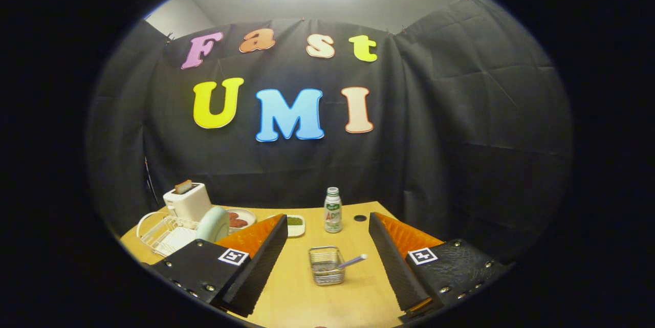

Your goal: Take the plate from the dish rack, then take the spoon from the basket and place it into the plate.

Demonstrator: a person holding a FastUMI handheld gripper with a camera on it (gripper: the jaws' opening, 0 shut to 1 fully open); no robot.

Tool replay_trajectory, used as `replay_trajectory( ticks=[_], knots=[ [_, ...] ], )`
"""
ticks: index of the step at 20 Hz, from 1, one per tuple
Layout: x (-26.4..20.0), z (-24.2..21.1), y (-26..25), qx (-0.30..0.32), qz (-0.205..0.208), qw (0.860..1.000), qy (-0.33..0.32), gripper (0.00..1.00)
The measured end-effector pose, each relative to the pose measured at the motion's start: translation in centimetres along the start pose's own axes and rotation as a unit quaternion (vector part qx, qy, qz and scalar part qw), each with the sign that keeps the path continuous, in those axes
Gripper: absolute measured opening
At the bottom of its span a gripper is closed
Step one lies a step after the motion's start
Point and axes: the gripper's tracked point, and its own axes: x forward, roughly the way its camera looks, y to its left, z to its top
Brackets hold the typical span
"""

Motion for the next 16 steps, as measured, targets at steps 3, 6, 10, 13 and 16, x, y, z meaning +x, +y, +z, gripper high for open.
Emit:
replay_trajectory(
  ticks=[3, 6, 10, 13, 16],
  knots=[
    [1.9, -1.3, 6.4, 0.025, 0.027, 0.999, 0.026, 0.98],
    [4.1, -3.1, 11.5, 0.048, 0.041, 0.996, 0.056, 0.98],
    [7.1, -6.2, 16.5, 0.046, 0.057, 0.992, 0.104, 0.98],
    [9.2, -8.7, 18.9, 0.043, 0.069, 0.986, 0.143, 0.98],
    [11.1, -11.0, 20.4, 0.041, 0.075, 0.979, 0.185, 0.98]
  ],
)
